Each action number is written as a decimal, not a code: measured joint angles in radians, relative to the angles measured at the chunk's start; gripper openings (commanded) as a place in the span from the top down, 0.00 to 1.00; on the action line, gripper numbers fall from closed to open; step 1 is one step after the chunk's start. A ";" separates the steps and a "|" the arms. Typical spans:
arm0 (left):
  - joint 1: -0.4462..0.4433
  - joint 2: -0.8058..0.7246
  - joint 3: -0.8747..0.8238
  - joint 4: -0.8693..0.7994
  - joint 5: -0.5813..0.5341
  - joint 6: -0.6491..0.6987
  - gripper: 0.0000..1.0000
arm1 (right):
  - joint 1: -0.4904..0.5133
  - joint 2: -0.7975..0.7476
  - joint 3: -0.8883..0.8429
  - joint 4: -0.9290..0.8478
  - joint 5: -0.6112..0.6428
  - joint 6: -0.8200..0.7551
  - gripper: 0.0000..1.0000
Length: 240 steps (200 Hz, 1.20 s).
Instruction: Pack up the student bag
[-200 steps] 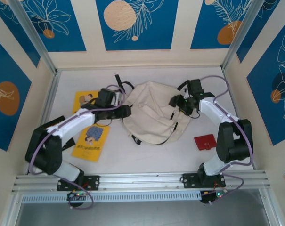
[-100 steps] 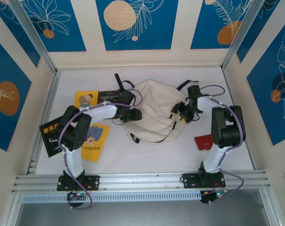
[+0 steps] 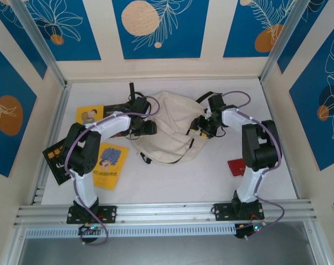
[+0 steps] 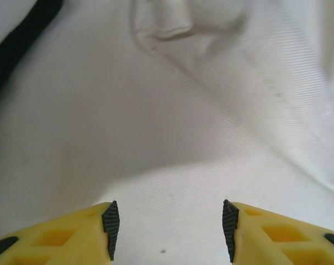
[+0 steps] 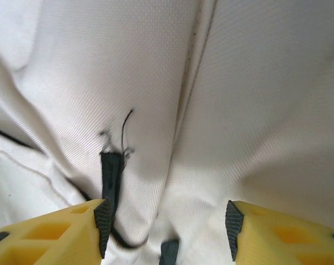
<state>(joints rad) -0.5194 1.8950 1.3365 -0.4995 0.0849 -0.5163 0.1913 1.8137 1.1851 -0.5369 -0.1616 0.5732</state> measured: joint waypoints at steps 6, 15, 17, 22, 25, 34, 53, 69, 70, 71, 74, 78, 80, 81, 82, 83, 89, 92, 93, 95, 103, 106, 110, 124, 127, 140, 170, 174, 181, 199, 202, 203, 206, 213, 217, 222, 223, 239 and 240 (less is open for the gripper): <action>-0.011 0.000 0.012 -0.001 0.000 0.000 0.47 | -0.006 -0.025 -0.011 -0.002 -0.003 -0.006 0.45; -0.028 0.000 0.026 -0.003 0.000 -0.001 0.49 | -0.011 -0.066 -0.031 -0.003 -0.009 -0.012 0.48; -0.033 0.000 0.030 -0.003 0.000 -0.002 0.49 | -0.013 -0.076 -0.035 -0.004 -0.010 -0.015 0.48; -0.043 0.000 0.036 -0.003 0.000 -0.005 0.51 | -0.016 -0.095 -0.044 -0.005 -0.014 -0.018 0.50; -0.053 0.000 0.040 -0.001 0.000 -0.011 0.52 | -0.016 -0.106 -0.048 -0.006 -0.015 -0.022 0.52; -0.075 0.000 0.051 0.002 0.003 -0.023 0.59 | -0.015 -0.131 -0.062 -0.006 -0.022 -0.025 0.55; -0.122 0.010 0.079 0.021 0.021 -0.053 0.67 | -0.001 -0.148 -0.089 -0.005 -0.032 -0.029 0.59; -0.150 0.051 0.124 0.048 0.059 -0.072 0.73 | 0.011 -0.146 -0.119 -0.004 -0.041 -0.028 0.60; -0.150 0.053 0.127 0.049 0.061 -0.074 0.74 | 0.011 -0.145 -0.119 -0.004 -0.042 -0.027 0.60; -0.152 0.060 0.132 0.054 0.066 -0.081 0.74 | 0.012 -0.145 -0.121 -0.005 -0.042 -0.027 0.60; -0.154 0.071 0.142 0.058 0.075 -0.083 0.74 | 0.015 -0.142 -0.124 -0.006 -0.045 -0.027 0.60; -0.158 0.086 0.155 0.067 0.086 -0.089 0.75 | 0.018 -0.140 -0.126 -0.005 -0.047 -0.027 0.60; -0.160 0.095 0.163 0.071 0.092 -0.092 0.76 | 0.020 -0.138 -0.127 -0.005 -0.049 -0.027 0.60; -0.161 0.098 0.165 0.072 0.094 -0.092 0.76 | 0.021 -0.137 -0.127 -0.005 -0.050 -0.027 0.60; -0.163 0.103 0.170 0.074 0.098 -0.092 0.76 | 0.022 -0.136 -0.127 -0.006 -0.051 -0.026 0.60; -0.163 0.106 0.172 0.076 0.100 -0.092 0.77 | 0.023 -0.135 -0.127 -0.006 -0.051 -0.025 0.60; -0.168 0.131 0.192 0.087 0.114 -0.102 0.78 | 0.029 -0.128 -0.127 -0.005 -0.053 -0.024 0.60; -0.170 0.143 0.200 0.091 0.120 -0.107 0.79 | 0.033 -0.125 -0.127 -0.002 -0.054 -0.024 0.60; -0.171 0.149 0.204 0.093 0.122 -0.109 0.79 | 0.034 -0.124 -0.127 -0.002 -0.054 -0.024 0.60; -0.172 0.157 0.211 0.096 0.126 -0.108 0.79 | 0.036 -0.121 -0.127 -0.001 -0.055 -0.024 0.60; -0.175 0.186 0.234 0.102 0.138 -0.113 0.80 | 0.043 -0.111 -0.127 0.002 -0.057 -0.023 0.60; -0.175 0.197 0.242 0.105 0.142 -0.117 0.80 | 0.046 -0.107 -0.127 0.004 -0.058 -0.022 0.60; -0.175 0.211 0.253 0.105 0.148 -0.119 0.81 | 0.050 -0.101 -0.127 0.006 -0.059 -0.020 0.60; -0.177 0.256 0.297 0.109 0.162 -0.131 0.84 | 0.061 -0.080 -0.127 0.011 -0.060 -0.016 0.61; -0.177 0.266 0.306 0.111 0.164 -0.136 0.84 | 0.064 -0.074 -0.127 0.012 -0.060 -0.014 0.61; -0.177 0.304 0.347 0.114 0.174 -0.143 0.86 | 0.071 -0.052 -0.127 0.016 -0.058 -0.005 0.63; -0.182 0.360 0.407 0.116 0.177 -0.159 0.89 | 0.081 -0.031 -0.125 0.020 -0.044 0.013 0.66; -0.182 0.367 0.413 0.114 0.177 -0.159 0.89 | 0.082 -0.029 -0.124 0.020 -0.044 0.014 0.66; -0.183 0.376 0.420 0.113 0.177 -0.160 0.90 | 0.082 -0.029 -0.124 0.020 -0.044 0.016 0.68; -0.184 0.399 0.432 0.110 0.177 -0.163 0.90 | 0.082 -0.025 -0.117 0.021 -0.037 0.025 0.73; -0.184 0.400 0.433 0.110 0.177 -0.164 0.90 | 0.082 -0.023 -0.115 0.020 -0.036 0.028 0.73; -0.184 0.401 0.434 0.110 0.177 -0.164 0.90 | 0.082 -0.023 -0.114 0.020 -0.035 0.030 0.73; -0.184 0.404 0.435 0.110 0.177 -0.164 0.90 | 0.082 -0.021 -0.113 0.020 -0.035 0.029 0.74; -0.184 0.405 0.440 0.105 0.177 -0.167 0.90 | 0.082 -0.017 -0.109 0.019 -0.032 0.030 0.74; -0.184 0.406 0.442 0.103 0.176 -0.167 0.90 | 0.082 -0.015 -0.108 0.019 -0.029 0.034 0.75; -0.184 0.407 0.445 0.099 0.176 -0.167 0.90 | 0.082 -0.012 -0.106 0.018 -0.027 0.034 0.75; -0.184 0.407 0.446 0.098 0.176 -0.167 0.90 | 0.082 -0.012 -0.106 0.018 -0.027 0.035 0.76; -0.184 0.417 0.459 0.088 0.174 -0.171 0.90 | 0.085 -0.011 -0.105 0.016 -0.017 0.041 0.81; -0.184 0.417 0.459 0.088 0.174 -0.171 0.91 | 0.085 -0.011 -0.105 0.016 -0.015 0.039 0.81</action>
<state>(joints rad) -0.7036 2.3123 1.7958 -0.4118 0.2584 -0.6876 0.2760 1.8030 1.0805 -0.5213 -0.1768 0.6125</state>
